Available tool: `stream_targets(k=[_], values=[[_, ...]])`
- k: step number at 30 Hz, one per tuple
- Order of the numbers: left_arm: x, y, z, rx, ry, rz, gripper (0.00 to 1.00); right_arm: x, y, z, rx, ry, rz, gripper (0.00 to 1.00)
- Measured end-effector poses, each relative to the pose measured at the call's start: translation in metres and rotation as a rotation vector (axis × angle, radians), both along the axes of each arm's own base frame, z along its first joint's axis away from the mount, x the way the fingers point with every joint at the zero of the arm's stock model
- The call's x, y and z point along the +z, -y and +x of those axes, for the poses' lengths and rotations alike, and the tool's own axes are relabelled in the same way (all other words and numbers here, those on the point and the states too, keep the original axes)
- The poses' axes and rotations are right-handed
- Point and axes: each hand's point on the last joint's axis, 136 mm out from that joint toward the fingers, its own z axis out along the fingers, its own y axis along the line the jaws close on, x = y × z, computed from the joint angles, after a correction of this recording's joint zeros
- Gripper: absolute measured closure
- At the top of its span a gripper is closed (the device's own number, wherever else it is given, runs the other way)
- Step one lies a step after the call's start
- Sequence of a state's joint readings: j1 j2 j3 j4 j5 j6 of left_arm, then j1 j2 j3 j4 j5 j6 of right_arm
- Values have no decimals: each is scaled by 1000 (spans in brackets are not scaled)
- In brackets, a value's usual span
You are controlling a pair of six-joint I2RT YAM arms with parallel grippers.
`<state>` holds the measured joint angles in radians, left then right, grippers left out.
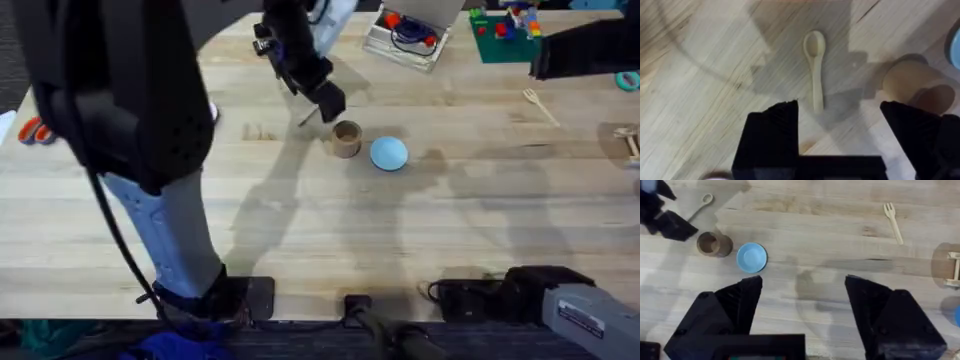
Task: Pick up a utensil and set it on the pink plate, then put the other utensil in the container.
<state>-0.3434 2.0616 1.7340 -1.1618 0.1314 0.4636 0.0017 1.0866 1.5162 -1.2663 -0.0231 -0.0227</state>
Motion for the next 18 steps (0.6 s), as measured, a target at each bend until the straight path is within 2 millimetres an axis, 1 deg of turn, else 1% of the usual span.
stream_targets(k=[5, 10, 18], values=[[-15, 11, 1, -1, -12, 1, 8, 0, 0, 0, 0, 0, 0, 5], [-15, 12, 10, 17, 18, -7, 10, 0, 0, 0, 0, 0, 0, 6], [-15, 13, 15, 26, 36, -13, 10, 0, 0, 0, 0, 0, 0, 6]])
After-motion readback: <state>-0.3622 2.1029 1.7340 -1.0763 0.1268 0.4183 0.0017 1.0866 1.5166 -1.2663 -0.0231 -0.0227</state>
